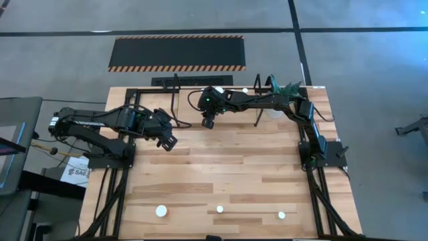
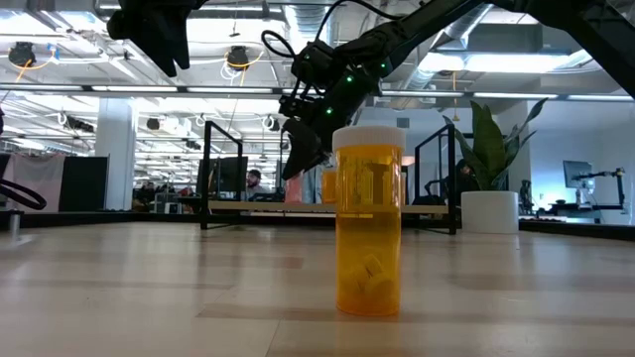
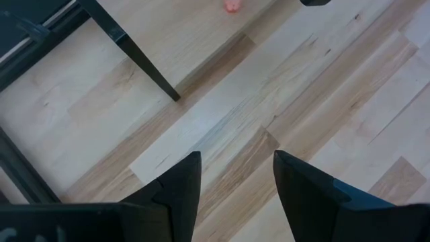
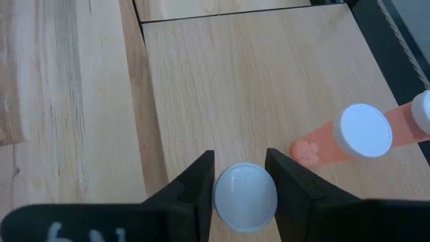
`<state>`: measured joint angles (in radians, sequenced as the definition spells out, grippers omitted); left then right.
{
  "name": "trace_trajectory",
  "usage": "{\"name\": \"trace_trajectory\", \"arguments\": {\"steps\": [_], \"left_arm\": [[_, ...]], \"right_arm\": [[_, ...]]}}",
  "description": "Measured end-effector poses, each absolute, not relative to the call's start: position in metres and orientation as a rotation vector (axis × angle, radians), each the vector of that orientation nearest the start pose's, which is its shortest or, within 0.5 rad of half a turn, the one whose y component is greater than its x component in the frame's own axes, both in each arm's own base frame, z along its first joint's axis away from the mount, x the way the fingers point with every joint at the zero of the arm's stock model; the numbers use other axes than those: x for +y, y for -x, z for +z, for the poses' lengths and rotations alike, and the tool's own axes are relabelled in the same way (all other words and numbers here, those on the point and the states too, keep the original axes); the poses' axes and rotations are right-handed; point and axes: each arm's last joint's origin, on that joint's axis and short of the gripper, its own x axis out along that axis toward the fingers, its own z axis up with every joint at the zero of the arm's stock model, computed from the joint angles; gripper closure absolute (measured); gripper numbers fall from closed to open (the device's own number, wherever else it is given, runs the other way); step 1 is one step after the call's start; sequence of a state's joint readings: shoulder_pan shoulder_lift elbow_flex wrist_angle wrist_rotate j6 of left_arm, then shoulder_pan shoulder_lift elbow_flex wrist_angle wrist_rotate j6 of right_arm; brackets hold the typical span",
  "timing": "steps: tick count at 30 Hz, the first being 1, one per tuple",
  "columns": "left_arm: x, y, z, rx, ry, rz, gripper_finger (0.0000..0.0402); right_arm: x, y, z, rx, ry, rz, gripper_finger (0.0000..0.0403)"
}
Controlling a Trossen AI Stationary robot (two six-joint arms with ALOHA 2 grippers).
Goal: Pick and place medicine bottles onto shelf by color
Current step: Put the pink pill bottle on the shelf aligned with the other pink pill bottles
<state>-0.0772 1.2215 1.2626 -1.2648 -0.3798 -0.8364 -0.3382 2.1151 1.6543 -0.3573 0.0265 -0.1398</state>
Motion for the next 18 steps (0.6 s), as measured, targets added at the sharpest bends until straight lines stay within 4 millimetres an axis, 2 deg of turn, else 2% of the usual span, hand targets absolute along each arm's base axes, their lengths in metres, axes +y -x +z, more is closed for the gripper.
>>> {"name": "trace_trajectory", "arguments": {"steps": [18], "left_arm": [[-0.005,-0.2044,0.3326,0.99,0.456,0.735,0.0228]], "right_arm": [[-0.1579,-0.4466,0.2079,0.768,0.014,-0.294,0.0271]]}}
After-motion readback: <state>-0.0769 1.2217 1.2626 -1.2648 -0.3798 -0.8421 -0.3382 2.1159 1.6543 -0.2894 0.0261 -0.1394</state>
